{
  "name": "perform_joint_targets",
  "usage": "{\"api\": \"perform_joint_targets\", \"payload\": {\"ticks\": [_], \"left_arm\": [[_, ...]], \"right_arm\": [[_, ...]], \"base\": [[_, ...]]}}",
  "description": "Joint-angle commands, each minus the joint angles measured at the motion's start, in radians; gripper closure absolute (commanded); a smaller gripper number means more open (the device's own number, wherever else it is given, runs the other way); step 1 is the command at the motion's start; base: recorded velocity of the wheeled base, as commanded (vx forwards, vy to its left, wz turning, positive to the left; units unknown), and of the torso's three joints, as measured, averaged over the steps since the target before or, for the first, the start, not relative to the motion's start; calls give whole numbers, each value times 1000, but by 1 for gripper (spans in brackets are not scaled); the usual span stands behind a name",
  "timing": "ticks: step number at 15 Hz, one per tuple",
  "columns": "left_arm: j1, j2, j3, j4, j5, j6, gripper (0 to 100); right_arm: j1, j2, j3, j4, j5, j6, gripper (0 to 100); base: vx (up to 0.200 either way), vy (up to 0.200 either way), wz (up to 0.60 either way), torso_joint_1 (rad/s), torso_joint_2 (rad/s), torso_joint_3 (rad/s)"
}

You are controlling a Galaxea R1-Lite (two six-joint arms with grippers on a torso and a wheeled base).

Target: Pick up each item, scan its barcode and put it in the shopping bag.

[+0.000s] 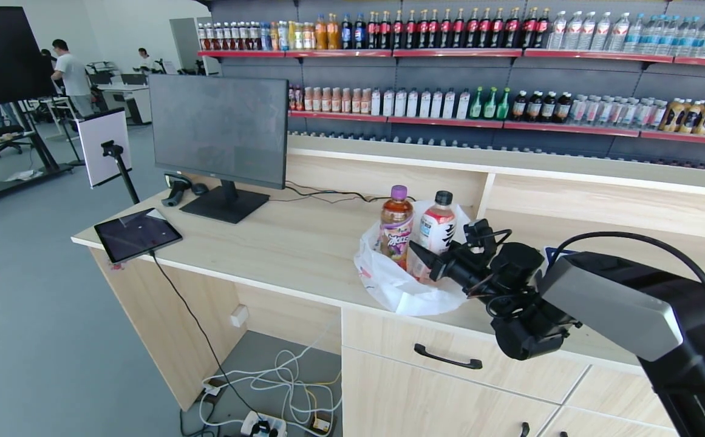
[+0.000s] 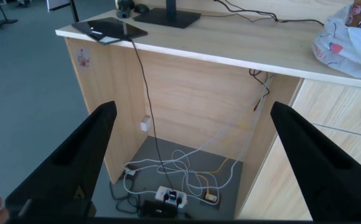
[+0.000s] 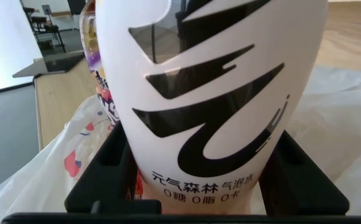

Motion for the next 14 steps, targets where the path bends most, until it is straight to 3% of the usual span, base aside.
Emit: {"api": "perform_joint_targets", "payload": {"ticks": [1, 14], "left_arm": [[0, 0, 0, 0, 1, 0, 0], [0, 0, 0, 0, 1, 0, 0]], "right_arm": [[0, 2, 10, -1, 0, 1, 100], [0, 28, 28, -1, -42, -19, 100]], "base": [[0, 0, 0, 0, 0, 0], [0, 0, 0, 0, 0, 0]]}}
